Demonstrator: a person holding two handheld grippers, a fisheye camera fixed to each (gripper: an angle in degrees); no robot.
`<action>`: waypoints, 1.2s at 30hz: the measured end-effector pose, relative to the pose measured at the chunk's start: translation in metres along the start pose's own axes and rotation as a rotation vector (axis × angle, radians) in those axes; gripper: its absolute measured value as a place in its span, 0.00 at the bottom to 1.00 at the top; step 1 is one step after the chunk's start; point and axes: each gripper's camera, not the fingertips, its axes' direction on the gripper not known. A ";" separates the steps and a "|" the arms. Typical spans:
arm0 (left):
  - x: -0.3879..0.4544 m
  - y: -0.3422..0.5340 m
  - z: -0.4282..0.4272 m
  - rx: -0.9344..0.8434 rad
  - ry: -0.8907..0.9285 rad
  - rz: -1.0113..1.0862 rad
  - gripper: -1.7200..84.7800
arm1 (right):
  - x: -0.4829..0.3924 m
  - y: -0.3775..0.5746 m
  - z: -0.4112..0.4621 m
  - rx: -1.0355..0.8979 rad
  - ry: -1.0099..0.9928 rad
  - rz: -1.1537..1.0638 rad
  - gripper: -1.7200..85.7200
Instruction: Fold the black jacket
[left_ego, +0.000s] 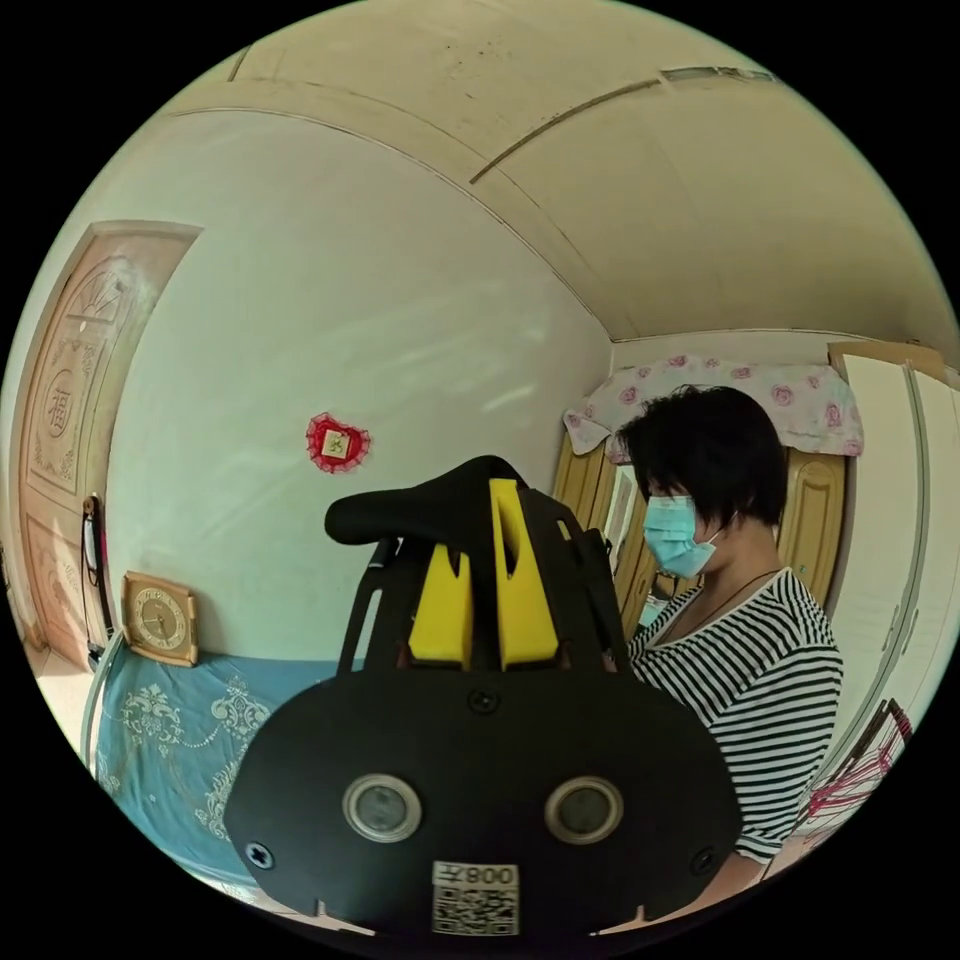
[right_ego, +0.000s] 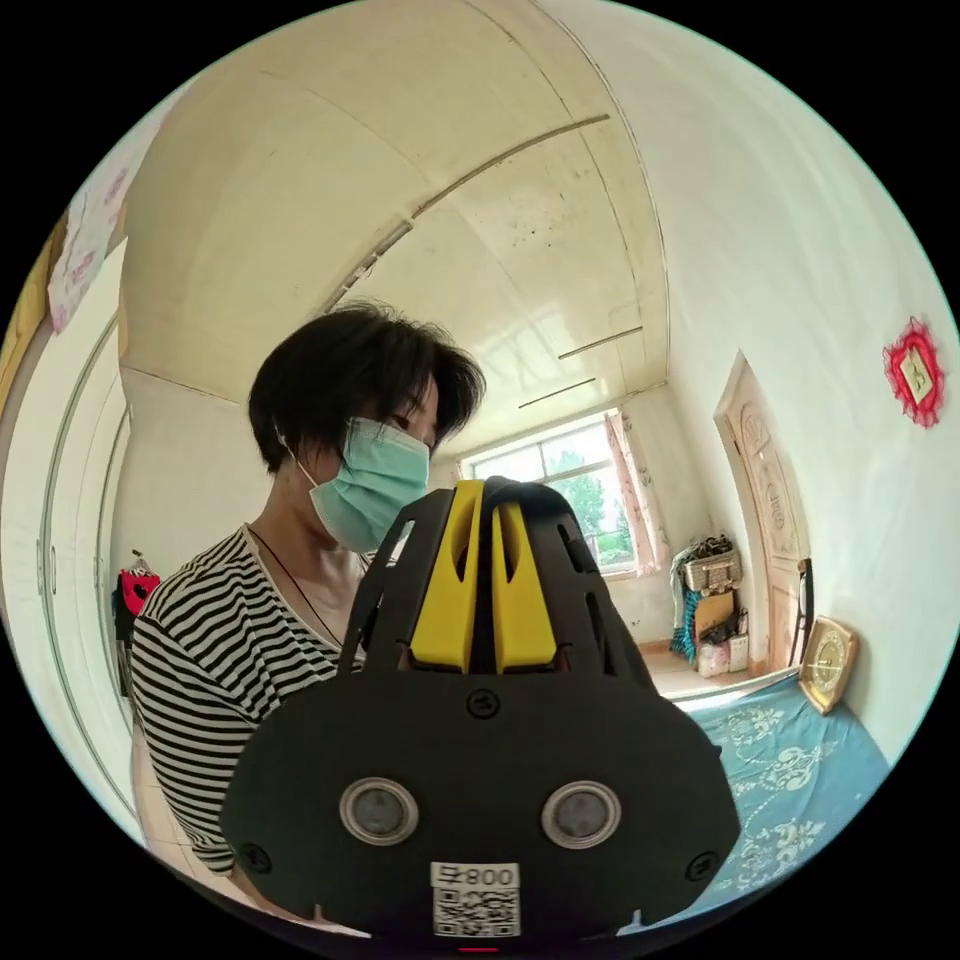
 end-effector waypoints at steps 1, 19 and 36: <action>-0.009 -0.005 0.010 -0.006 -0.004 0.014 0.07 | -0.005 -0.007 0.001 0.000 0.019 -0.027 0.02; -0.585 0.145 0.359 -0.532 -0.281 -0.788 0.11 | 0.539 0.024 -0.089 -0.359 0.995 0.832 0.08; -0.743 0.425 0.380 -0.993 -0.414 -1.398 0.12 | 0.502 0.484 -0.265 -0.121 1.088 1.868 0.10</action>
